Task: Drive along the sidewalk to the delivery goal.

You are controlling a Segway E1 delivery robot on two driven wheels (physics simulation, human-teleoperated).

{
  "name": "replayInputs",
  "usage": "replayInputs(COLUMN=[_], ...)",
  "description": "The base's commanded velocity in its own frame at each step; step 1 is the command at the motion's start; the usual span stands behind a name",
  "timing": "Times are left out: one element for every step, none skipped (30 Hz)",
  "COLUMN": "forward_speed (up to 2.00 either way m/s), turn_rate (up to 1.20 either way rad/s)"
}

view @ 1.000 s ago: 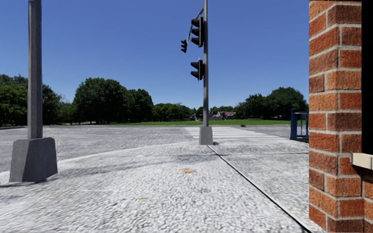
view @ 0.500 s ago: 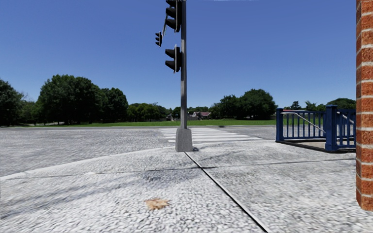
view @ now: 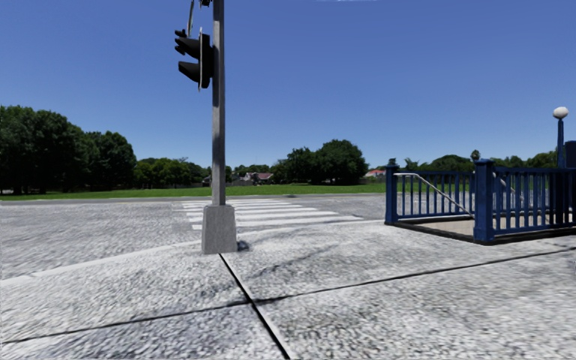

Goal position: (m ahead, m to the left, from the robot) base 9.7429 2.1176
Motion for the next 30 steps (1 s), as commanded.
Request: replayInputs(forward_speed=[2.0, 2.0, 2.0, 2.0, 2.0, 2.0, 2.0, 2.0, 2.0, 2.0, 2.0, 2.0, 2.0, 2.0, 2.0, 2.0, 2.0, 2.0, 2.0, 2.0, 2.0, 2.0, 2.0, 2.0, 2.0, 2.0, 2.0, 2.0, 2.0, 2.0], turn_rate=[-0.5, -0.5, -0.5, -0.48, -0.28, -0.07, -0.07, 0.0, 0.0, 0.0, 0.0, 0.0, 0.0, 0.0, 0.0, 0.0, 0.0, 0.0, 0.0, 0.0, 0.0, 0.0, 0.0, 0.0, 0.0, 0.0, 0.0, 0.0, 0.0, 0.0])
